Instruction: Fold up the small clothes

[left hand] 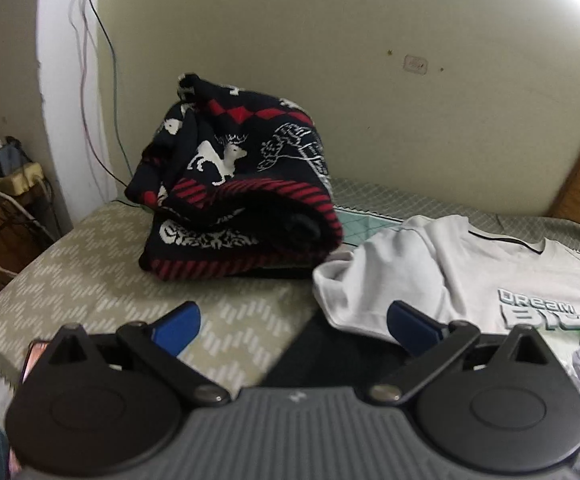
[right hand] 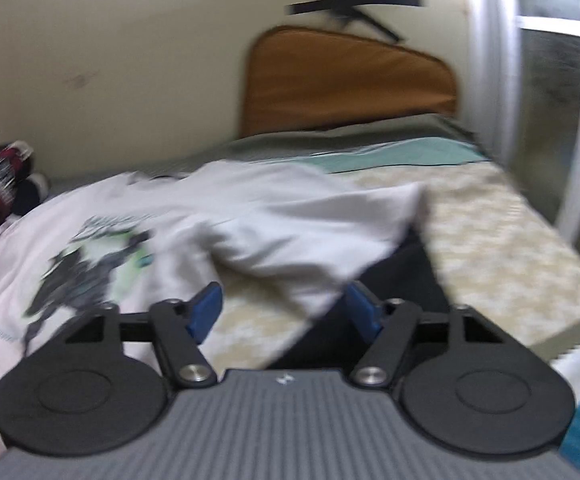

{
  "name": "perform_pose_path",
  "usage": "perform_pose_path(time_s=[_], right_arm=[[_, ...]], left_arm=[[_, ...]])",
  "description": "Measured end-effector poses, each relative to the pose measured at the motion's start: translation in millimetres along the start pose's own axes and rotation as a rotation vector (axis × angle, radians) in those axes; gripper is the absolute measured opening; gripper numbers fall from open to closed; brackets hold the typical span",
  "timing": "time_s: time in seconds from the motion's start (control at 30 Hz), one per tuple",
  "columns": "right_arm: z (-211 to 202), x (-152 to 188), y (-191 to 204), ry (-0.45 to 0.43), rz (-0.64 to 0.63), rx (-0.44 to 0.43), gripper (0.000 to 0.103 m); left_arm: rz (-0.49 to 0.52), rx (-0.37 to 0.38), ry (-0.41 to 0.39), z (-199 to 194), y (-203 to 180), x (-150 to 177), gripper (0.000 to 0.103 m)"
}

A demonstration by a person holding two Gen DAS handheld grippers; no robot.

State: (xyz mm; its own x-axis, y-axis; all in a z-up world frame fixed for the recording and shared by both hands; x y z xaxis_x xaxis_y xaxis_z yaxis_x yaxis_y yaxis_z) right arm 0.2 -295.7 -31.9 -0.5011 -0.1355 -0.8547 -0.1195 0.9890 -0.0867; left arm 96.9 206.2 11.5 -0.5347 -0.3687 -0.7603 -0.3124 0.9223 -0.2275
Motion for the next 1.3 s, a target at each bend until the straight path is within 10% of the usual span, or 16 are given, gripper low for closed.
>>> perform_pose_path(time_s=[0.3,0.37,0.47,0.7,0.83,0.93,1.3], right_arm=[[20.2,24.4,-35.3,0.147,0.052,0.049,0.067],[20.7,28.5,-26.2,0.14,-0.055,0.126,0.022],[13.2,23.8,-38.4,0.094,-0.105,0.164,0.01],[20.4,-9.4,-138.7,0.106,-0.099,0.55,0.012],[7.0,-24.0,-154.3,0.023,0.054,0.422,0.013],[5.7,-48.2,-139.6,-0.042,0.051,0.32,0.034],[101.6,-109.4,-25.7,-0.022,-0.164,0.003,0.047]], left_arm=[[0.043,-0.036,0.098,40.5,16.0,7.8,0.099],[0.047,-0.041,0.114,41.9,18.4,13.5,0.096],[0.049,-0.052,0.124,42.0,23.5,17.2,0.091],[0.056,-0.064,0.126,39.1,30.9,20.0,0.086],[0.086,-0.061,0.123,38.5,26.9,16.1,0.086],[0.131,-0.038,0.101,38.9,9.2,1.9,0.086],[0.291,-0.019,0.141,101.2,-58.0,-11.5,0.081]])
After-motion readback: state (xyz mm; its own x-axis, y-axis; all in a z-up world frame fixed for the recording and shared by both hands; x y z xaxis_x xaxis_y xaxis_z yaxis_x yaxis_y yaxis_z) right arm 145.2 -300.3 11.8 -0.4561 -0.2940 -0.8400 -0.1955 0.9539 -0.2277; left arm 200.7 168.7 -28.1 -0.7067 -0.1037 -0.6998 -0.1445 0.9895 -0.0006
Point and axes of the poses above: each gripper's, at about its wrist camera, not at the fingertips, and z roughly the way its jaws point, y to its left, x to its underside, the point moved 4 cm from there along z, roughly the way its jaws point, and after that the axes turned 14 degrees about -z, right-handed, at the moved point
